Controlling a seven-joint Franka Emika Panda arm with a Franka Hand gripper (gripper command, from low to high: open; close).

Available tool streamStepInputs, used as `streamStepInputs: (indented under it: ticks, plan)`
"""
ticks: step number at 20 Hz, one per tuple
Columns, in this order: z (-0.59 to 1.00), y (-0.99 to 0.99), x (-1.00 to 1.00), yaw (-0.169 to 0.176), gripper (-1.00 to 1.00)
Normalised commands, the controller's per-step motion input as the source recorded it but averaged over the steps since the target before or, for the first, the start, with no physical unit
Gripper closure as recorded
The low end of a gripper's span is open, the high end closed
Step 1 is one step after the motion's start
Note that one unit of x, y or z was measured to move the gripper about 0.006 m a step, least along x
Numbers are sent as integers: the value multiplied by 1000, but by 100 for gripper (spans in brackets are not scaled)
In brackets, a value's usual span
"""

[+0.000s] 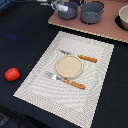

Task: Place the pan onto the stove and place the fish and sausage into the pan.

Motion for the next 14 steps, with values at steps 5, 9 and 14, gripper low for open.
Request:
streamStepInputs:
  ticks: [5,9,14]
  plan:
    - [6,895,261,0,100]
    - [-62,726,292,0,100]
    - [-110,426,214,0,100]
